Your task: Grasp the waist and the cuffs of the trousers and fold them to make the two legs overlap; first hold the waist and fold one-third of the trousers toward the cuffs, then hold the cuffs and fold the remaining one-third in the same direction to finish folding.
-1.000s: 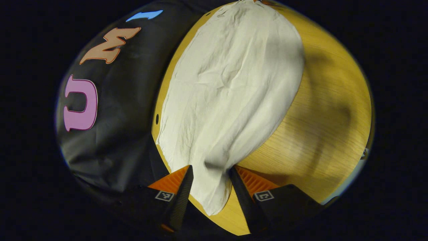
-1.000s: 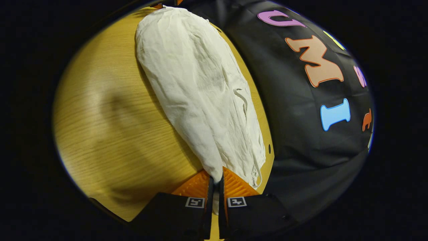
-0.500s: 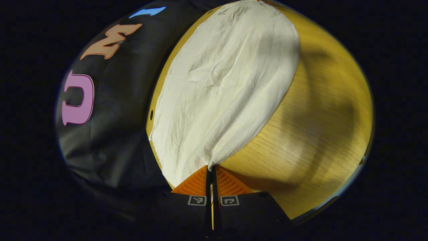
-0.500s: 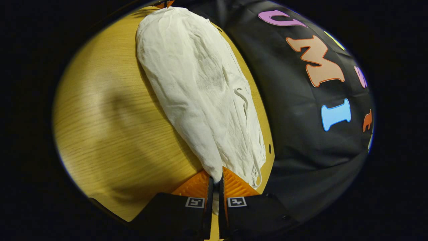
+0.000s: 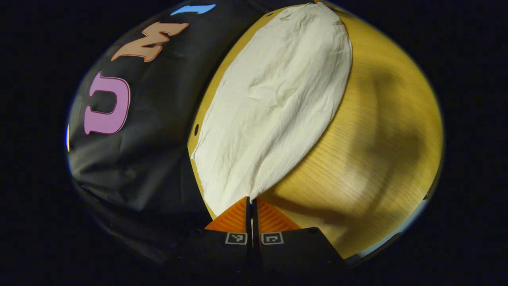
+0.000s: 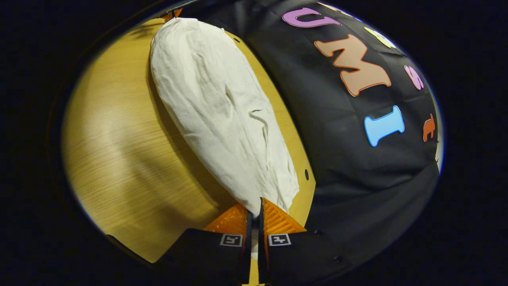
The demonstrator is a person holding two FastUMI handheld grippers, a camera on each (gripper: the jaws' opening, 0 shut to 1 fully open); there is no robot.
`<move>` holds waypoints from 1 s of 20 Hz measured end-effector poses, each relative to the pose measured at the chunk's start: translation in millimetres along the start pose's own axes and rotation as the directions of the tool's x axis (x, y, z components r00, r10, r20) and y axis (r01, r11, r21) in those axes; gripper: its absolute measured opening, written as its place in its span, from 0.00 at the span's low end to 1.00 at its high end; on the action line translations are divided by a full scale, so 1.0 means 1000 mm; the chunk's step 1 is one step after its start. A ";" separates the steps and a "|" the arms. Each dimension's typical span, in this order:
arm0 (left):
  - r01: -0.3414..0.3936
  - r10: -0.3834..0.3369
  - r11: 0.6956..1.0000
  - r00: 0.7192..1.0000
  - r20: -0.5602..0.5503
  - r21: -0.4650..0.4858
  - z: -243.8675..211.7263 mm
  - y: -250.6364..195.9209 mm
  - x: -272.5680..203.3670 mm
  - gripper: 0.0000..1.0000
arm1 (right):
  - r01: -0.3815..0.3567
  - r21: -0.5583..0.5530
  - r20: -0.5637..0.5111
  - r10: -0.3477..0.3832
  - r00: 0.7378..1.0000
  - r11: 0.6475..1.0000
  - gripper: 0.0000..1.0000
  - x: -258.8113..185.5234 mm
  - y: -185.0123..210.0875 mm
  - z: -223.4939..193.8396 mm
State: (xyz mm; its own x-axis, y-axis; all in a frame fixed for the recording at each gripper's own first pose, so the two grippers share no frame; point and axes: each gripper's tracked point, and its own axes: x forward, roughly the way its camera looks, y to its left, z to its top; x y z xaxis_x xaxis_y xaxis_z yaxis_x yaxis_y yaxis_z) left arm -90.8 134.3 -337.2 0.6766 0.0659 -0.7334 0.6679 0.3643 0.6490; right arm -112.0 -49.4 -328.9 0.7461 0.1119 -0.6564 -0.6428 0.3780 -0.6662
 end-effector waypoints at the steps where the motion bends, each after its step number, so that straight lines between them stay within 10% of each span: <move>1: -0.036 0.036 0.999 0.999 0.002 -0.017 0.005 0.012 -0.002 0.00 | 0.021 0.007 0.006 -0.021 1.000 1.000 0.09 -0.002 -0.009 0.003; 20: -0.303 0.313 0.920 0.950 0.001 -0.247 0.076 0.152 0.013 0.00 | 0.253 0.242 0.113 -0.286 0.951 0.937 0.09 0.039 -0.137 0.071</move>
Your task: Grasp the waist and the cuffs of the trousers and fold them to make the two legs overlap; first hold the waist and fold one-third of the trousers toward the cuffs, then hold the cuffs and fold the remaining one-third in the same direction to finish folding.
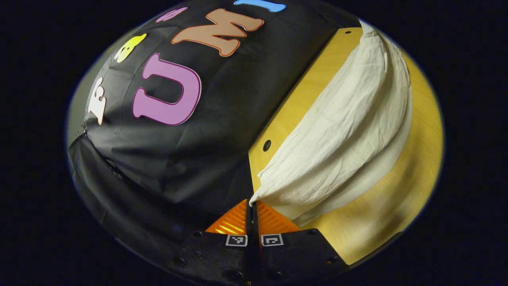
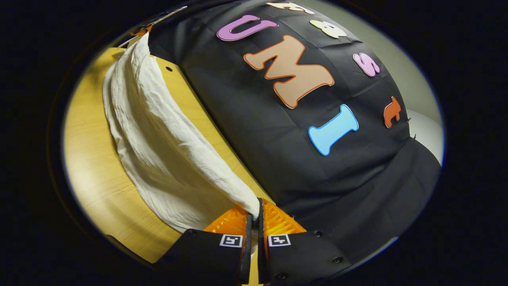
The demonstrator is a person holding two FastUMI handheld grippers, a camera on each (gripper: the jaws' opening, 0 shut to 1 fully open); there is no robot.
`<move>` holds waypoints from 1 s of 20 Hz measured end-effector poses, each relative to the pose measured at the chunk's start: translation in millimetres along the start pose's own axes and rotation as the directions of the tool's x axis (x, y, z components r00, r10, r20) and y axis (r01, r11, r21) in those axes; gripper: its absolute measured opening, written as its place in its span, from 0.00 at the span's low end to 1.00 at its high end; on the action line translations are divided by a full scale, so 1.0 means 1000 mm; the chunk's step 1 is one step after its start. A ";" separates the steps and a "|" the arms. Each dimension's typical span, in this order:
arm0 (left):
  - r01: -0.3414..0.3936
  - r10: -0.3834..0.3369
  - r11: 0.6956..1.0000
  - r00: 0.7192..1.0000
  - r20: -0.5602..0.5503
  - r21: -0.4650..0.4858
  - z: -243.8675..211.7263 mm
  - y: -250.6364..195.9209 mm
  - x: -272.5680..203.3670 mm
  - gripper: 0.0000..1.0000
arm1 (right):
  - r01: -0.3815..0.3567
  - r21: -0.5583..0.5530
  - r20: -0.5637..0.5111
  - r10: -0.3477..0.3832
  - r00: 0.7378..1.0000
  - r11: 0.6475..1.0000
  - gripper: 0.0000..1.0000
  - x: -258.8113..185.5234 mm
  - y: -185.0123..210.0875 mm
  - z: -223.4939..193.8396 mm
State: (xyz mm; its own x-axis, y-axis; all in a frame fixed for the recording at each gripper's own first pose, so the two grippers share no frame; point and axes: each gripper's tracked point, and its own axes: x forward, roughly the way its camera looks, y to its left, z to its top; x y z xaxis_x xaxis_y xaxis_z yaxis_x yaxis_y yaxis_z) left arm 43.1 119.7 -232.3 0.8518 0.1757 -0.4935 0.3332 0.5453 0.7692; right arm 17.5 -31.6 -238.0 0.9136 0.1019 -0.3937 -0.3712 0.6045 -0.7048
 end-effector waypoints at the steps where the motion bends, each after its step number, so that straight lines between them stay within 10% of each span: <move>1: 0.004 -0.004 1.000 1.000 0.007 -0.023 0.005 0.003 0.010 0.00 | 0.014 0.005 -0.007 -0.014 1.000 1.000 0.09 0.006 -0.002 0.003; 20: 0.147 -0.138 0.985 0.986 0.096 -0.089 0.055 -0.036 0.167 0.00 | -0.004 0.013 -0.237 0.007 0.972 1.000 0.09 0.128 0.049 -0.019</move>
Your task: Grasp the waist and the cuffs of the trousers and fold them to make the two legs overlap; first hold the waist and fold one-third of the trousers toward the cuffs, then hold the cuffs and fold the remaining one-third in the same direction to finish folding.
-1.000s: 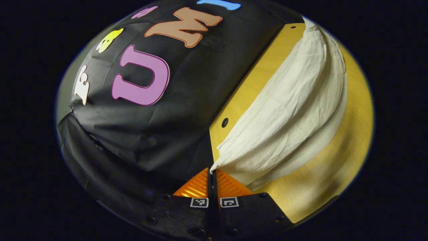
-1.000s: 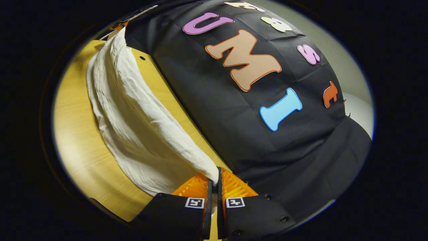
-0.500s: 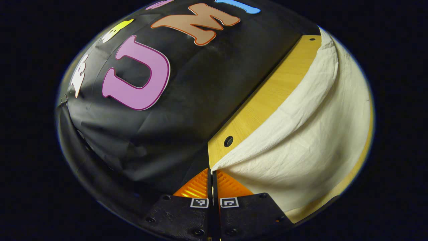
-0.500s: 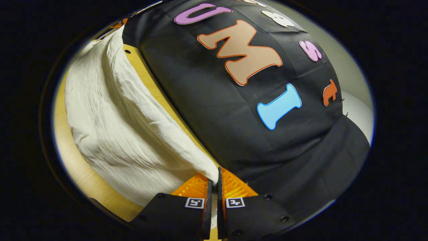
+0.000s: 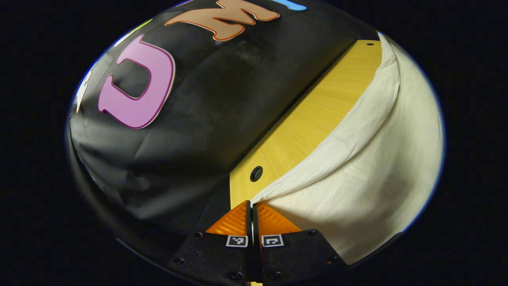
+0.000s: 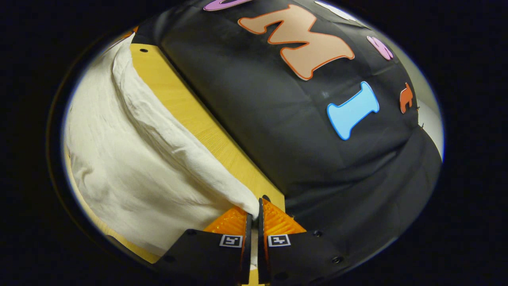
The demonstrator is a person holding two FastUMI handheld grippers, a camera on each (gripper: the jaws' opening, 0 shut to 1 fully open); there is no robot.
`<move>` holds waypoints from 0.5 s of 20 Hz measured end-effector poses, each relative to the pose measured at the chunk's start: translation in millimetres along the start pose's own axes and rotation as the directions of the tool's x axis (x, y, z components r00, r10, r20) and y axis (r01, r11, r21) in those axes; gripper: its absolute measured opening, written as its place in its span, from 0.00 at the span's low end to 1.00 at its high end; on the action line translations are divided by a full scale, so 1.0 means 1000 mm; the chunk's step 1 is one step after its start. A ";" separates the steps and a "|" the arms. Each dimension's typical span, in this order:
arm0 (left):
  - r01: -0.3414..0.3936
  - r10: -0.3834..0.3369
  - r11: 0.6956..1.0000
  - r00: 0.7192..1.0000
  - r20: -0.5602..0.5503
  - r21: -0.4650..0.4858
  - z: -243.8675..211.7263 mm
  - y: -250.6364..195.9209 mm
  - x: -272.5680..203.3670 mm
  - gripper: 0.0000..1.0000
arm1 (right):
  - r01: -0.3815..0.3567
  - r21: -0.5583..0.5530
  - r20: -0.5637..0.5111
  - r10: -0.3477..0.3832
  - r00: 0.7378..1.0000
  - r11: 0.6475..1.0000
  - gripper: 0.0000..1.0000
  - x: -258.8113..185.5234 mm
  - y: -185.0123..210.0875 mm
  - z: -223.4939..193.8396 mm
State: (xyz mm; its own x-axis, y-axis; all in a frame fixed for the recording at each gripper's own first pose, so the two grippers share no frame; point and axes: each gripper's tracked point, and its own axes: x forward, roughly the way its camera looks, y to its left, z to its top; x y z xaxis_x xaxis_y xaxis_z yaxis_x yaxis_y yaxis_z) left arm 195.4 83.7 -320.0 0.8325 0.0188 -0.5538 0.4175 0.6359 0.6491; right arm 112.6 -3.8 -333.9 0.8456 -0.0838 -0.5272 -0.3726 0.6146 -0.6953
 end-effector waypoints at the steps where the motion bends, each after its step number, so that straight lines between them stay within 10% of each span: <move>1: 0.005 -0.005 1.000 1.000 0.000 0.004 0.000 -0.005 0.008 0.00 | -0.016 0.000 -0.015 0.016 1.000 1.000 0.09 0.005 0.008 -0.004; 6: 0.023 -0.023 1.000 1.000 -0.008 -0.007 -0.003 -0.025 0.025 0.00 | -0.041 0.118 -0.096 0.052 0.994 0.992 0.16 0.021 0.024 -0.016; 8: 0.047 -0.047 0.998 0.999 -0.003 -0.051 -0.002 -0.032 0.020 0.00 | -0.036 0.177 -0.088 0.052 0.995 0.984 0.57 0.017 0.022 -0.011; 10: 0.073 -0.074 0.992 0.997 0.003 -0.106 0.007 -0.038 0.010 0.67 | -0.027 0.232 -0.046 0.038 0.998 0.972 1.00 0.008 0.007 0.000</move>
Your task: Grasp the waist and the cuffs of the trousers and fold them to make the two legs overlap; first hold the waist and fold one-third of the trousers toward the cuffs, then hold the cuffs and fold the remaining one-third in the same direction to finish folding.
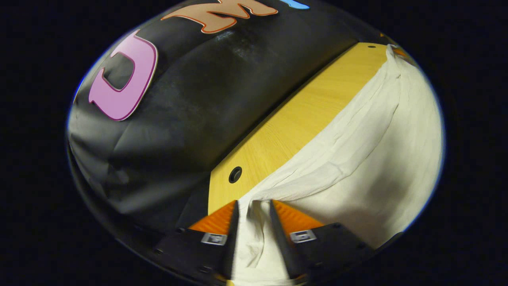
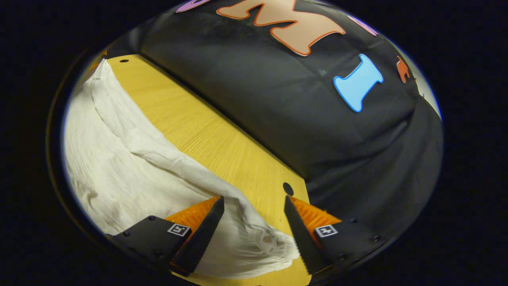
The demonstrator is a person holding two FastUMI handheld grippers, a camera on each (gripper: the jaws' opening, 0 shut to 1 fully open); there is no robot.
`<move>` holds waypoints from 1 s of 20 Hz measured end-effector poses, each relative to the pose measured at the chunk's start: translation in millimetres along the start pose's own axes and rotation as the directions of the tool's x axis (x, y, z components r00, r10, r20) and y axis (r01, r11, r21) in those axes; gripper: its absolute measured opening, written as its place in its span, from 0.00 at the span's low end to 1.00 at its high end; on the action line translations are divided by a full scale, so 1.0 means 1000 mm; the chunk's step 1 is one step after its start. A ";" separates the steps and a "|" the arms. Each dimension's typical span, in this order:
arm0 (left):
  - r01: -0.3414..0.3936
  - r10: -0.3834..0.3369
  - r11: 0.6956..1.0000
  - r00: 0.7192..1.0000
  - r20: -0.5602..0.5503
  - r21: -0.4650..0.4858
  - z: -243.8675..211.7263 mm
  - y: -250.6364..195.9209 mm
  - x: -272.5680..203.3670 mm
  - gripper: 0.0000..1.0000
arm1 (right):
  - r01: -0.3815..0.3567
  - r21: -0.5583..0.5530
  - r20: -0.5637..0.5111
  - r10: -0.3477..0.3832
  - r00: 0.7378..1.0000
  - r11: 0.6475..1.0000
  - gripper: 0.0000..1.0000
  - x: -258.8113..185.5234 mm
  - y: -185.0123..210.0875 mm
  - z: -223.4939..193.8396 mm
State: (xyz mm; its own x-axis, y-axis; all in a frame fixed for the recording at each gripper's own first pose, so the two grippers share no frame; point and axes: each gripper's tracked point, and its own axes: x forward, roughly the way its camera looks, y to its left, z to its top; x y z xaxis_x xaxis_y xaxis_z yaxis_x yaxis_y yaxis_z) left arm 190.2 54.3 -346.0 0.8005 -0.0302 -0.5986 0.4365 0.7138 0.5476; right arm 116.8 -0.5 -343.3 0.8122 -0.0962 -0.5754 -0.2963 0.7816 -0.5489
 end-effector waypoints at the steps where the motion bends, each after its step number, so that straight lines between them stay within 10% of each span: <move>1: -0.008 0.008 1.000 1.000 0.003 -0.023 0.001 0.001 -0.004 1.00 | 0.003 0.026 0.018 -0.004 1.000 1.000 0.98 -0.008 -0.006 0.004; 20: 0.055 0.079 0.886 0.961 0.266 -0.460 0.134 -0.035 -0.182 0.96 | 0.038 0.454 0.027 -0.057 0.998 0.890 0.97 -0.071 -0.107 -0.055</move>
State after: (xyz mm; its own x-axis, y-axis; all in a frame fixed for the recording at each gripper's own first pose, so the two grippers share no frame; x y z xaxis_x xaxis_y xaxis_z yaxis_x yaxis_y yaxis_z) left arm 84.6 -59.3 -177.9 0.9127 -0.1588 -0.3766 0.2416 0.9529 0.1835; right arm 63.5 -110.8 -277.0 0.8411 -0.1233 -0.5266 -0.0046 0.9720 -0.2349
